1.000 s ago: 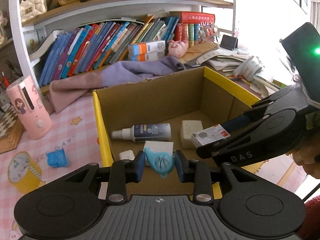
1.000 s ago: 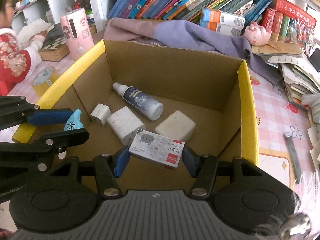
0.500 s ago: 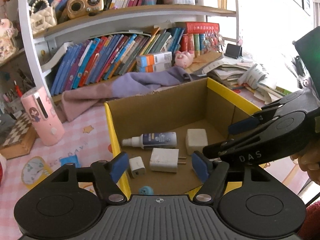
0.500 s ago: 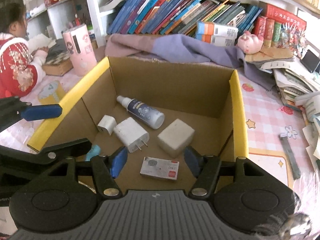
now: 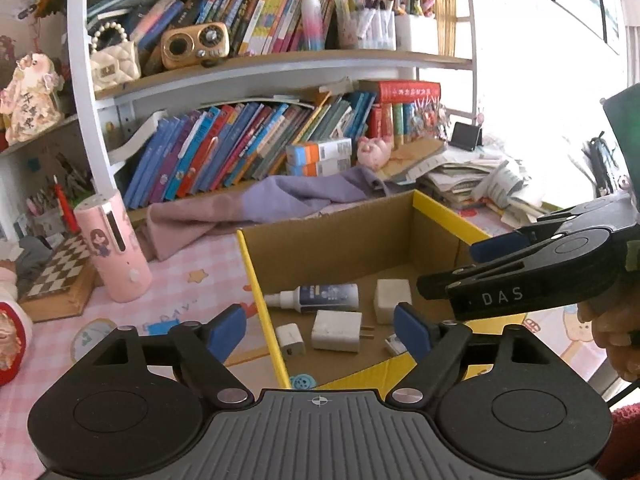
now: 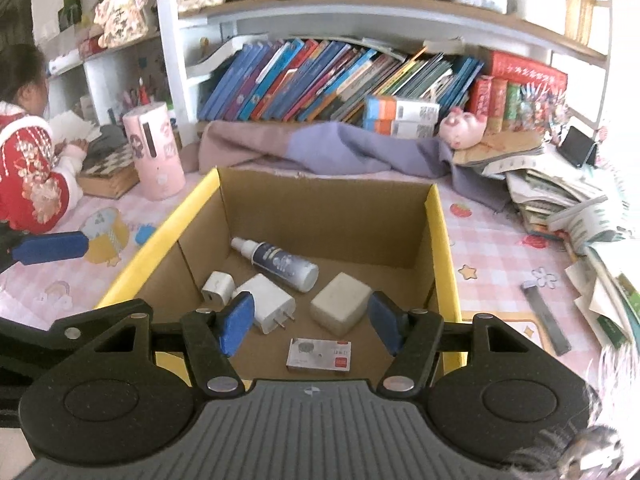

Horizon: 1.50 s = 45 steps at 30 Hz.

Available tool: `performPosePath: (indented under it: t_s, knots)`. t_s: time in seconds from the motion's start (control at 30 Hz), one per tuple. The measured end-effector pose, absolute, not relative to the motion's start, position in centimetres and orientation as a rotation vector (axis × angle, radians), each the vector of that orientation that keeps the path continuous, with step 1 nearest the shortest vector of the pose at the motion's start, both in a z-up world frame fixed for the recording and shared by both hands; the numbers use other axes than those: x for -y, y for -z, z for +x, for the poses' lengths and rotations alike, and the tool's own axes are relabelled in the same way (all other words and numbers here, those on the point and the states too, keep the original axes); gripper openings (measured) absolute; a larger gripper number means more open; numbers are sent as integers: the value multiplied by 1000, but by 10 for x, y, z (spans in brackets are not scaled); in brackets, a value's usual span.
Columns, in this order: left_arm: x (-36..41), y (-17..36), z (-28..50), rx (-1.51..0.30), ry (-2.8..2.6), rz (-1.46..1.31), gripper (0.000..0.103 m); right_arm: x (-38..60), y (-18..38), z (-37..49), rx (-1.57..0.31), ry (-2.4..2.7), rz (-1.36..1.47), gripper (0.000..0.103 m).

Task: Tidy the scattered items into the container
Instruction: 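Lower both items into the yellow box and open both tools, then withdraw both open tools from the box toward the tape and blue bag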

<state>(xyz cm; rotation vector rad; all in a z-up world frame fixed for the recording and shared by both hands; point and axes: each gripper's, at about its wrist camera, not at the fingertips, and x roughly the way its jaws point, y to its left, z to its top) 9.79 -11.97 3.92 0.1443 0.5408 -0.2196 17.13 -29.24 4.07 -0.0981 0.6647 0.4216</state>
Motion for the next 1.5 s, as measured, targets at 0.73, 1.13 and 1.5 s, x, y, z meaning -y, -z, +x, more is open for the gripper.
performPosePath:
  t_s: [0.73, 1.13, 1.5]
  knots:
    - [66, -43, 33, -522, 319, 139, 87, 263, -41, 71, -612, -195, -64, 73]
    - [37, -38, -2, -540, 360, 152, 88, 239, -34, 14, -639, -148, -59, 73]
    - [5, -24, -31, -596, 355, 159, 88, 206, -17, -28, -697, -151, -46, 74]
